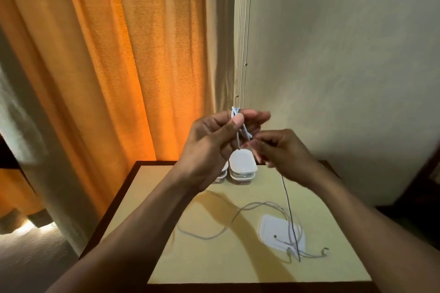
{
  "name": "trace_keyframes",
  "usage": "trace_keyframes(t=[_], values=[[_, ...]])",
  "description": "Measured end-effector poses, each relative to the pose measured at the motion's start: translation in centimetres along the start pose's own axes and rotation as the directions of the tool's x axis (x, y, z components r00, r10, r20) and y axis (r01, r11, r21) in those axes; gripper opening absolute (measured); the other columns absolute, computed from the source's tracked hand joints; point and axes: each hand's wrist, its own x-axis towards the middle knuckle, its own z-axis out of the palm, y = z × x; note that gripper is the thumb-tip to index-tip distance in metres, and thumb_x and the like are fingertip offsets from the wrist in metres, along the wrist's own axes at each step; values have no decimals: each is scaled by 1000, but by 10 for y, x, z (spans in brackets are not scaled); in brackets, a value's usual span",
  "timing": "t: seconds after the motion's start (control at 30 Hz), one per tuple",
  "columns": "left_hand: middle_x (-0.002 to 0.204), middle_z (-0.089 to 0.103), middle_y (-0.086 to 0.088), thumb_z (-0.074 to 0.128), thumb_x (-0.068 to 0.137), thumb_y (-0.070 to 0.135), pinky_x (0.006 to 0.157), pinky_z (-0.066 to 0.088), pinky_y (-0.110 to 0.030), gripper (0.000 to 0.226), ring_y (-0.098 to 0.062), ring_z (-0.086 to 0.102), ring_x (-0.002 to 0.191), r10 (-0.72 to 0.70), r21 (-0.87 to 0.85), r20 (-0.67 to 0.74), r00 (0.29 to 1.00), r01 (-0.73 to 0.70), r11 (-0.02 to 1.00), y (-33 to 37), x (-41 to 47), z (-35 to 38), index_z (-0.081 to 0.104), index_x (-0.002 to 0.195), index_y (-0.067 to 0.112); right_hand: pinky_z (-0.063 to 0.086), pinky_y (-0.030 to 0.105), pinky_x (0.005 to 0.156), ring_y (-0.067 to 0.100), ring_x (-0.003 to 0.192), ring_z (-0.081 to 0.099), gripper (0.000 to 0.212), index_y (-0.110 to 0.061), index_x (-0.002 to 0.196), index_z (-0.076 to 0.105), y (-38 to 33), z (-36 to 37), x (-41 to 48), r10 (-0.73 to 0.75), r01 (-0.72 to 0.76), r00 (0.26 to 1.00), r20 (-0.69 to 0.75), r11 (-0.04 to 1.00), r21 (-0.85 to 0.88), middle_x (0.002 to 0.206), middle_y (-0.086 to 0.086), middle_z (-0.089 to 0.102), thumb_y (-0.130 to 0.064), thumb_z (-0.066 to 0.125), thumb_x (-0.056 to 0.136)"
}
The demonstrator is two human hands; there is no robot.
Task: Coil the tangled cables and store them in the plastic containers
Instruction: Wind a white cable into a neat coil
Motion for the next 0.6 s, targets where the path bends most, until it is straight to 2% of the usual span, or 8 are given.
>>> trace_keyframes(t=[0.13, 0.23, 0.33, 0.37, 0.4, 0.47, 0.53, 0.6], values=[[127, 70, -21, 59, 94, 17, 116, 43, -44, 35, -29, 64, 127, 100, 49, -198, 975, -92, 995, -10, 8, 2, 68, 120, -4, 38, 14, 57, 2, 54, 46, 20, -16, 97, 79, 7, 23, -14, 13, -15, 1000, -23, 996, -83, 56, -7, 53, -23, 61, 101], [114, 76, -14, 66, 97, 13, 101, 52, -38, 24, -12, 66, 105, 228, 377, -308, 924, -102, 921, -13, 14, -7, 75, 117, 6, 37, 14, 59, -2, 57, 51, 20, -20, 98, 78, 5, 26, -25, -62, 50, 998, -31, 953, -300, 58, -21, 56, -29, 61, 102], [111, 78, 3, 65, 98, 6, 79, 50, -10, 13, 15, 62, 82, 320, 695, -238, 917, -69, 716, -16, 14, -23, 76, 93, 10, 39, 18, 58, 4, 58, 49, 23, -21, 90, 71, -2, 20, -36, -133, 145, 989, 60, 833, -533, 61, -20, 55, -33, 57, 104], [110, 78, 3, 65, 99, 10, 72, 54, -14, 17, 14, 63, 77, 302, 796, -174, 937, -46, 603, -21, 13, -33, 71, 83, 12, 45, 29, 59, 7, 58, 49, 24, -22, 88, 68, -5, 15, -39, -162, 171, 984, 70, 775, -608, 63, -16, 57, -36, 55, 103], [105, 78, 0, 64, 100, 20, 68, 58, -27, 23, 5, 67, 74, 244, 871, -101, 965, -32, 490, -27, 12, -44, 67, 80, 10, 48, 36, 60, 9, 60, 52, 25, -23, 89, 68, -10, 7, -40, -204, 190, 977, 59, 714, -674, 68, -12, 62, -40, 54, 102], [92, 74, -11, 57, 99, 42, 72, 55, -46, 37, -25, 68, 79, 30, 923, -28, 999, 14, 386, -34, 7, -60, 66, 83, 10, 52, 38, 59, 18, 67, 62, 31, -28, 92, 71, -25, -14, -39, -300, 218, 953, 34, 608, -764, 79, -10, 71, -49, 50, 96], [92, 74, -12, 53, 105, 36, 80, 55, -43, 35, -27, 69, 89, -165, 869, 5, 986, 77, 489, -38, -3, -57, 70, 90, 9, 51, 35, 56, 15, 65, 61, 36, -32, 89, 76, -42, -37, -30, -356, 277, 931, 82, 543, -793, 78, -13, 69, -56, 49, 92], [93, 74, -18, 45, 110, 19, 80, 50, -25, 33, -15, 68, 85, -294, 743, 69, 953, 148, 652, -38, -13, -41, 68, 97, -1, 49, 34, 56, 10, 64, 57, 31, -33, 88, 79, -56, -53, -18, -390, 364, 908, 155, 551, -751, 76, -13, 67, -54, 57, 91]])
